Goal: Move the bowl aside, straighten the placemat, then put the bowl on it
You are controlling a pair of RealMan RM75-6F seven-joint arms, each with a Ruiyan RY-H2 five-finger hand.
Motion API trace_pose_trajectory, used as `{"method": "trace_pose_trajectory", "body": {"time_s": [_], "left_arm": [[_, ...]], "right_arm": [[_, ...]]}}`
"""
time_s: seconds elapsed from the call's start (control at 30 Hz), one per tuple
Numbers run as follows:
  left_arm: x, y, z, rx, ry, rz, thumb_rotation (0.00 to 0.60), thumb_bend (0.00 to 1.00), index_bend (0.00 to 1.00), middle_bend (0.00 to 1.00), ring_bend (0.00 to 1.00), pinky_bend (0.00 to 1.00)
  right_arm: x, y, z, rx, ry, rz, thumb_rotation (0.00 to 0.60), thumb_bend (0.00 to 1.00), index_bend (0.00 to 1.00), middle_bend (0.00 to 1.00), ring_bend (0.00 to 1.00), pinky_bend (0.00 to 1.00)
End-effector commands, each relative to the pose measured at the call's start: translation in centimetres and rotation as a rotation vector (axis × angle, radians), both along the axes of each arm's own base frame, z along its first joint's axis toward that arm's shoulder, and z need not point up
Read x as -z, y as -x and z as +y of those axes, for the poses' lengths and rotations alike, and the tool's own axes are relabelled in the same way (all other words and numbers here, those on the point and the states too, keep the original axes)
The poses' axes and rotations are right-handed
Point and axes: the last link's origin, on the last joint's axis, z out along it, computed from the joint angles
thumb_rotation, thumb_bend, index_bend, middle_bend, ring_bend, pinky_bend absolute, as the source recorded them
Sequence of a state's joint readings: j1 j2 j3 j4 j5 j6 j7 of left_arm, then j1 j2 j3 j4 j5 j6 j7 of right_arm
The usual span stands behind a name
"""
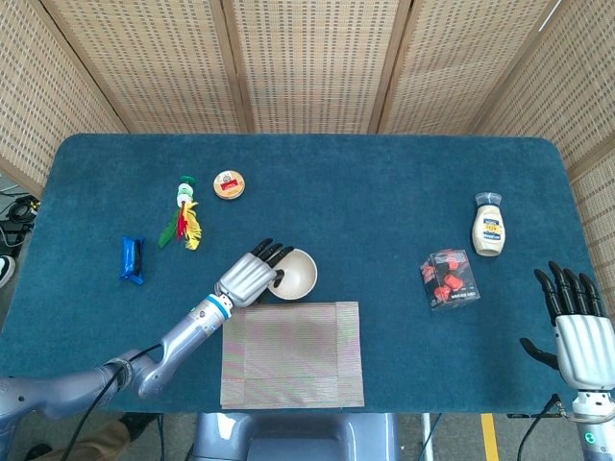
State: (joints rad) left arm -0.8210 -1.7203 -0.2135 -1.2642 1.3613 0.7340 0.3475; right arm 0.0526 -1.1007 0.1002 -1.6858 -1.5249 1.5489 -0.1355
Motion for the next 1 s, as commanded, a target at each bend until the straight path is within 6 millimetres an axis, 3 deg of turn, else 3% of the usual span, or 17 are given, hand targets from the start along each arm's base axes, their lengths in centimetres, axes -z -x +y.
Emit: {"method": "trace_pose_trajectory", "body": {"time_s": [0.03,0.33,0.47,0.7,0.83,1.0], "left_arm": [[0.3,-0.1,0.1,0.004,0.000,0.012,0.600,0.49,0.59,0.00,0.00,0.00],[-0.3,-0.8,0.2,0.011,-0.036,-0.008,0.600,0.51,0.71,0.00,0.00,0.00],[-1.8,-1.1,0.6,0.009,-0.078,-0.039,0.600,0.53,0.72,0.00,0.00,0.00],[-6.7,0.0,1.8,-0.026,-0.189,-0.073,0.600,0.53,0.72,0.00,0.00,0.00],[-10.5,3.1,2.5,-0.112,-0.275,-0.080,0.600,0.56,0.74,0.00,0.00,0.00],[-15.0,9.0,2.4,-0.258,-0.353,-0.071,0.600,0.56,0.74,0.00,0.00,0.00]], "right_arm": [[0.0,0.0,0.0,-0.001,0.001,-0.001,0.600,0.00,0.09,0.00,0.00,0.00],[-0.3,0.2,0.4,0.004,0.008,-0.006,0.600,0.00,0.09,0.00,0.00,0.00],[-0.5,0.0,0.7,-0.005,0.011,-0.011,0.600,0.00,0.09,0.00,0.00,0.00],[-0.5,-0.2,0.9,-0.020,0.005,-0.017,0.600,0.00,0.09,0.00,0.00,0.00],[-0.2,-0.5,1.1,-0.030,-0.010,-0.016,0.600,0.00,0.09,0.00,0.00,0.00],[0.0,-0.8,1.4,-0.047,-0.020,-0.019,0.600,0.00,0.09,0.00,0.00,0.00]]}}
